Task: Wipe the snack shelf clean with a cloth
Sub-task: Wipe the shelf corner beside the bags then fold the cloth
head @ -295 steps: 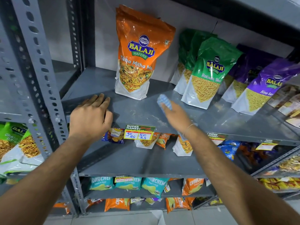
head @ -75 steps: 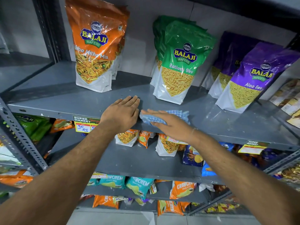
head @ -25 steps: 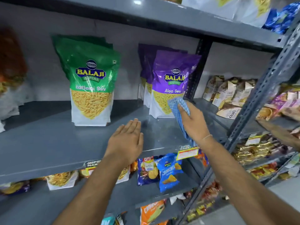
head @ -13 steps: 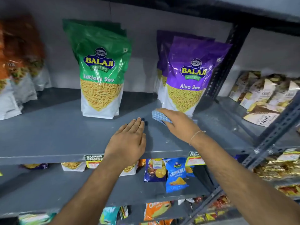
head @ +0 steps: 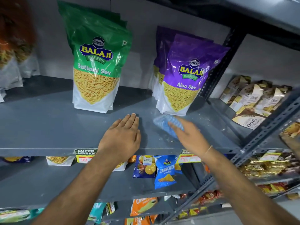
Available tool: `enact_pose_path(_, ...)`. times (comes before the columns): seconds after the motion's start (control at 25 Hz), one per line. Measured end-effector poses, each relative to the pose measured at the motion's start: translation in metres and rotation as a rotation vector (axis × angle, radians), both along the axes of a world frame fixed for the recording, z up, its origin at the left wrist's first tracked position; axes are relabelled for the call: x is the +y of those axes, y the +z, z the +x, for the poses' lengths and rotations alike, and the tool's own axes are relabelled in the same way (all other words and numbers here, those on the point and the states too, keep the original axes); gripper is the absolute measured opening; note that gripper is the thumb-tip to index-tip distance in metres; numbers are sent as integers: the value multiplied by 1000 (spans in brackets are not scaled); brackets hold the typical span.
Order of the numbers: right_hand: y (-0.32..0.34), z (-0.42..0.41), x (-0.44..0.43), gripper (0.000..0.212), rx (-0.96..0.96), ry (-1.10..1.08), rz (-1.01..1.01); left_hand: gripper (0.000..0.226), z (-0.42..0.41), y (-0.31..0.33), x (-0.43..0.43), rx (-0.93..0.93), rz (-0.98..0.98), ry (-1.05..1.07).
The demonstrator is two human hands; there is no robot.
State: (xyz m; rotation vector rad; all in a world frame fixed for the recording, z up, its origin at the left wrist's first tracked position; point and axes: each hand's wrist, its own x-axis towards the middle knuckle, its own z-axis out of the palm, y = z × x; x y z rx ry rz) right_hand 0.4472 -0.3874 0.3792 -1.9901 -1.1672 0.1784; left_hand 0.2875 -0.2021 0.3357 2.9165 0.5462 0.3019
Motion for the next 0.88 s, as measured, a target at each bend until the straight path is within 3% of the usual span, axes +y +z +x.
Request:
enact_pose_path(0.08,23,24,-7,16,100,-230,218,68,2,3,-1,20,9,19)
enact_pose_path(0.16,50,65,-18,23,144,-441,331,63,13,6,-9,12,6,8)
enact_pose_path(0.24,67,109,-23,32,131,-589,357,65,28,6,-21,11,3,-32)
enact_pose_path(0.4,81,188,-9,30,-32,-824,270,77,38,-2,-27,-7,17,-37)
enact_pose_path(0.52,51,236,9,31,-210,-767,-108,77,36,-4,-22,-16,-13,-58)
enact_pose_path(0.6,15,258,12,36,-215,-606,-405,81,38,-2,-23,-10,-11,-67)
enact_pose_path(0.76,-20,290,16,54,-53,-418,-323,84,40,-6,-22,-16,-5,-56)
enact_pose_path(0.88,3,244,6,35,-21,-358,-283,81,42,-8,-21,-27,14,-50)
